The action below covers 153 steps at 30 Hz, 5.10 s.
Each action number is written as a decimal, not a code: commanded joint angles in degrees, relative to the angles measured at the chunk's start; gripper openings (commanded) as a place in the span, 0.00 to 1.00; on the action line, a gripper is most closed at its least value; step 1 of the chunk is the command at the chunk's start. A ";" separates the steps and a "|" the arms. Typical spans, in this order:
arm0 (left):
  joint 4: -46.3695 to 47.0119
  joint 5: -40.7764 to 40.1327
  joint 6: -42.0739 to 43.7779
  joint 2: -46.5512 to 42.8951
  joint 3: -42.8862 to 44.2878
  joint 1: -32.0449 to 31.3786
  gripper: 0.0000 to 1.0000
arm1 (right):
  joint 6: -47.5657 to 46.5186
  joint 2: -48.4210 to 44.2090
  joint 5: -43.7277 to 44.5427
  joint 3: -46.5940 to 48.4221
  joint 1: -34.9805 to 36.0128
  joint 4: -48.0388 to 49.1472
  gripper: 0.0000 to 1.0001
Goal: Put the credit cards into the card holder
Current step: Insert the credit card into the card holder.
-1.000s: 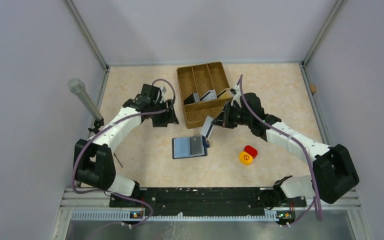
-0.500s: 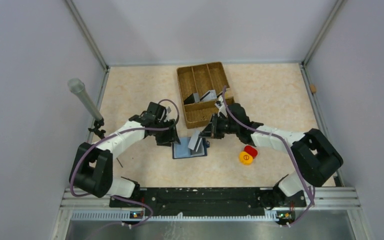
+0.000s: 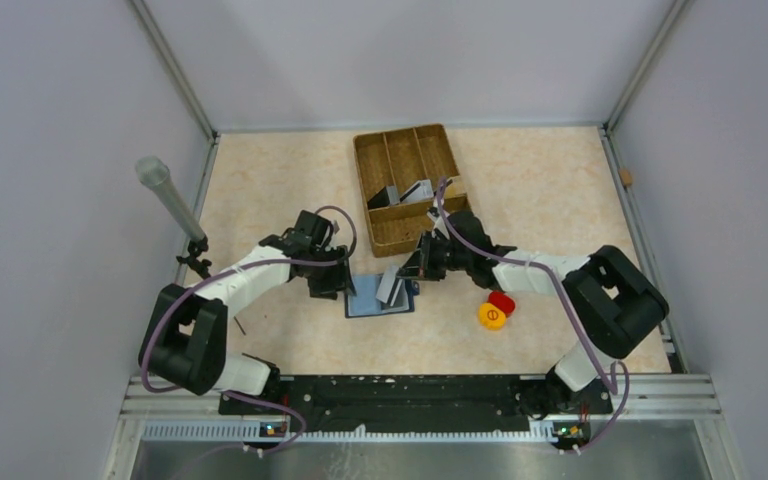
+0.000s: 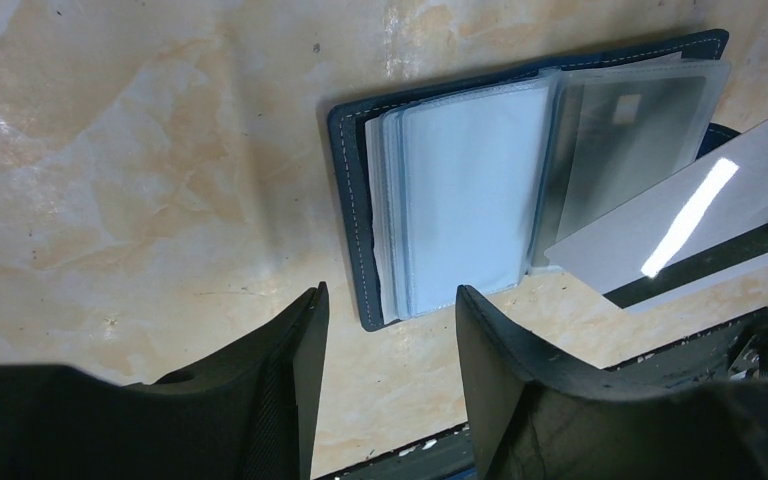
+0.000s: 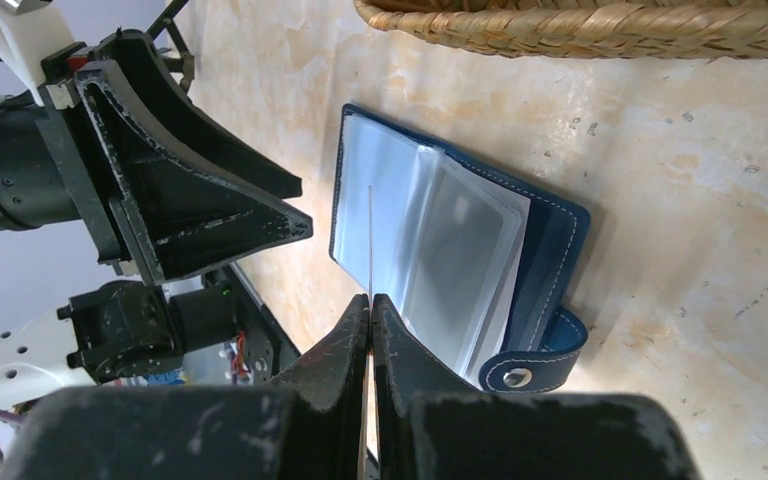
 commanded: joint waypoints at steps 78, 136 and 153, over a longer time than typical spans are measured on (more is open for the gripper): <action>1.70 1.07 0.59 3.77 -0.73 -2.32 0.38 | 4.58 15.55 1.20 3.71 4.89 4.79 0.00; 4.81 -0.16 0.78 4.07 -0.34 -2.44 0.34 | -0.07 14.67 18.54 13.26 11.08 -17.15 0.33; 9.01 3.62 -3.02 -0.02 -3.05 -2.43 0.31 | 5.11 15.36 14.80 14.00 12.64 -8.68 0.33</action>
